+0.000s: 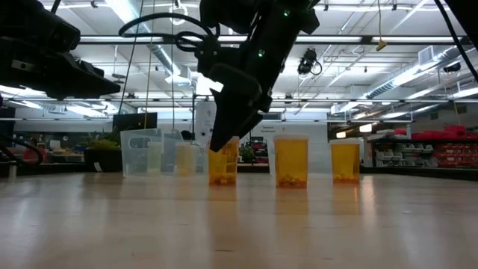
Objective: Pick and place medicine bottles into bin by pill shape (circle, oval)
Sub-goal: Put the large orange pill bottle into the right transparent bin
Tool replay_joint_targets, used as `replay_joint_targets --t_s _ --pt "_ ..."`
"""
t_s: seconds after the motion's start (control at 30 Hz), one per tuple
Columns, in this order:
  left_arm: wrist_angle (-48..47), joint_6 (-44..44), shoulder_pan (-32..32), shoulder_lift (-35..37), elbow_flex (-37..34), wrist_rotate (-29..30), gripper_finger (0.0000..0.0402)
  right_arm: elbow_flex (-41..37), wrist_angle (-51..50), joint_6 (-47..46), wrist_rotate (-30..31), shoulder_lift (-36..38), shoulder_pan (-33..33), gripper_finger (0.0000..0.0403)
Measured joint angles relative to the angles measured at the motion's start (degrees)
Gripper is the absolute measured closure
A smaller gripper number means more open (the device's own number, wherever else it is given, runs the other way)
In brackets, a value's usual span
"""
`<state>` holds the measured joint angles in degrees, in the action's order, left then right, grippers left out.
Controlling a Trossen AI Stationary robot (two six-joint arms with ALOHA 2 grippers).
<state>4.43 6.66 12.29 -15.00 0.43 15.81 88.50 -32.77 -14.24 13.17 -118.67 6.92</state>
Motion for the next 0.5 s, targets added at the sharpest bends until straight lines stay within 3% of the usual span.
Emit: replay_joint_targets --t_s 0.27,0.5 --pt "0.00 0.00 0.00 0.00 0.00 0.00 0.0350 -1.71 1.93 -0.93 -0.20 0.00 -0.03 0.0064" --pt "0.00 0.00 0.00 0.00 0.00 0.00 0.0341 -1.71 2.76 -0.99 -0.20 0.00 -0.41 0.0098"
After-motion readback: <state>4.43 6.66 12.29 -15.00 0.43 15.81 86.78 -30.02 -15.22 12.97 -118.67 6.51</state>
